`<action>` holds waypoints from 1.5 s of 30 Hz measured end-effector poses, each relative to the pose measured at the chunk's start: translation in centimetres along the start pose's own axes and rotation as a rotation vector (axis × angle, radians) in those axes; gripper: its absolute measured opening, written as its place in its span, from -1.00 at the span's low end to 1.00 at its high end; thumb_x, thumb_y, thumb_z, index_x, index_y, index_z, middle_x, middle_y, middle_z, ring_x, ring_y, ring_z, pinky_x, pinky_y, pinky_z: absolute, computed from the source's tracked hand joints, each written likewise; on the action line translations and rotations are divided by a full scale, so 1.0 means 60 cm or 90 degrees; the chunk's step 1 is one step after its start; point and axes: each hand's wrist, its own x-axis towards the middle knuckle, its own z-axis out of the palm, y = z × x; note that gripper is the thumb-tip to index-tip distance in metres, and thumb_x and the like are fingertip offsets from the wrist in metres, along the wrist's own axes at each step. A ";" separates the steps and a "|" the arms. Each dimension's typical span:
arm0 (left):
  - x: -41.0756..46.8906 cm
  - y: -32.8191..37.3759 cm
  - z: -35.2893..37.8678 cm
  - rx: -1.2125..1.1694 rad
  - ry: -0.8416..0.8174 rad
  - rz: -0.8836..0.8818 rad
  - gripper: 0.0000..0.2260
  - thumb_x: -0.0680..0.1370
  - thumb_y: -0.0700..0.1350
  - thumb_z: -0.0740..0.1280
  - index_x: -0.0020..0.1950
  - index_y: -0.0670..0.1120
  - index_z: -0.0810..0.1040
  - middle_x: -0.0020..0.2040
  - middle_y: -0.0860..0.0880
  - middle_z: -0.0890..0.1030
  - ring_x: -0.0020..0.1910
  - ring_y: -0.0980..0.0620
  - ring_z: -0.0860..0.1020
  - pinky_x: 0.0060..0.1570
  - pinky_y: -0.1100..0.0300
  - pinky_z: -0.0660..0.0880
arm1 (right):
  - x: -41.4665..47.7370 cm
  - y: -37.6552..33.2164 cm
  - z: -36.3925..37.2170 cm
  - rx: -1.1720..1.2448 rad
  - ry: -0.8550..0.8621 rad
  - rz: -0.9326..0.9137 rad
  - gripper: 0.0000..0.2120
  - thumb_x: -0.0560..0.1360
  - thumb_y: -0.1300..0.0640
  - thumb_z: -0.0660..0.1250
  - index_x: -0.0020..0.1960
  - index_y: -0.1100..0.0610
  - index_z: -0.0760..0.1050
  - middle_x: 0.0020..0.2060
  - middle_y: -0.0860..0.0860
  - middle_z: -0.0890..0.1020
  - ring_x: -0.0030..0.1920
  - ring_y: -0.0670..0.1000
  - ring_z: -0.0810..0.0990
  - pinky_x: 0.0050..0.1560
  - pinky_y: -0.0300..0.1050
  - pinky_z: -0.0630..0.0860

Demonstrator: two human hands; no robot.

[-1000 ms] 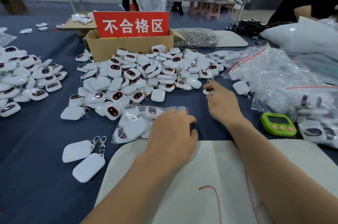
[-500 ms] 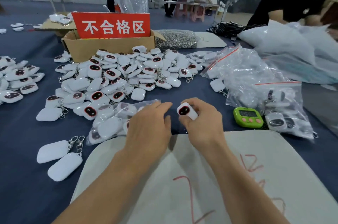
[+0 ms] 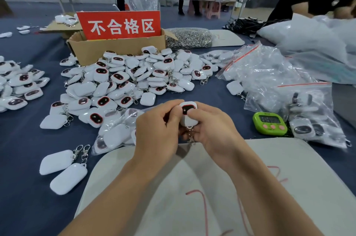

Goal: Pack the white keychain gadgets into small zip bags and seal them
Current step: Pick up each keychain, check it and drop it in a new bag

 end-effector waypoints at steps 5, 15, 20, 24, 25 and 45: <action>-0.004 0.002 0.000 -0.004 0.010 0.022 -0.78 0.60 0.00 0.27 0.13 0.21 0.67 -0.15 0.26 0.67 -0.12 0.20 0.62 -0.08 0.32 0.49 | -0.004 -0.001 -0.004 0.040 -0.021 -0.004 -0.70 0.63 0.33 0.16 0.09 0.30 0.68 -0.14 0.27 0.69 -0.16 0.22 0.69 -0.10 0.07 0.66; -0.004 0.006 -0.001 -0.025 0.003 -0.004 -0.79 0.56 0.02 0.29 0.05 0.23 0.69 -0.21 0.21 0.69 -0.14 0.14 0.64 -0.04 0.12 0.55 | -0.002 0.005 0.000 0.024 0.006 -0.016 -0.70 0.65 0.31 0.16 0.10 0.26 0.69 0.02 0.35 0.70 -0.09 0.22 0.72 0.05 0.21 0.69; -0.001 0.008 -0.001 -0.046 0.018 -0.007 -0.81 0.51 0.04 0.35 0.04 0.32 0.64 -0.26 0.10 0.68 -0.22 0.02 0.65 -0.13 -0.03 0.60 | -0.004 0.002 0.000 0.028 -0.031 -0.014 -0.72 0.54 0.39 0.22 0.07 0.28 0.69 -0.05 0.27 0.74 -0.12 0.19 0.71 -0.07 0.09 0.68; 0.003 0.004 -0.002 -0.035 0.034 -0.015 -0.82 0.52 0.00 0.40 0.04 0.28 0.65 -0.26 0.07 0.68 -0.20 -0.04 0.65 -0.12 -0.05 0.61 | -0.004 0.004 0.003 0.029 -0.056 -0.021 -0.76 0.53 0.42 0.28 0.13 0.32 0.65 0.00 0.29 0.73 -0.11 0.19 0.69 -0.11 0.02 0.67; 0.004 0.004 -0.002 -0.033 0.034 -0.013 -0.81 0.53 -0.02 0.41 0.04 0.28 0.65 -0.26 0.07 0.67 -0.20 -0.03 0.64 -0.12 -0.04 0.60 | -0.004 0.004 0.004 0.030 -0.056 -0.023 -0.77 0.54 0.42 0.28 0.13 0.32 0.64 0.00 0.29 0.73 -0.12 0.19 0.69 -0.12 0.01 0.67; 0.002 -0.002 0.001 0.061 0.065 0.027 -0.86 0.52 -0.06 0.50 0.04 0.15 0.74 -0.37 0.11 0.52 -0.33 0.14 0.47 -0.29 0.32 0.35 | 0.002 0.006 -0.003 -0.154 0.187 -0.135 -0.74 0.50 0.40 0.33 -0.05 0.07 0.62 -0.32 0.10 0.70 -0.36 -0.04 0.56 -0.28 -0.16 0.52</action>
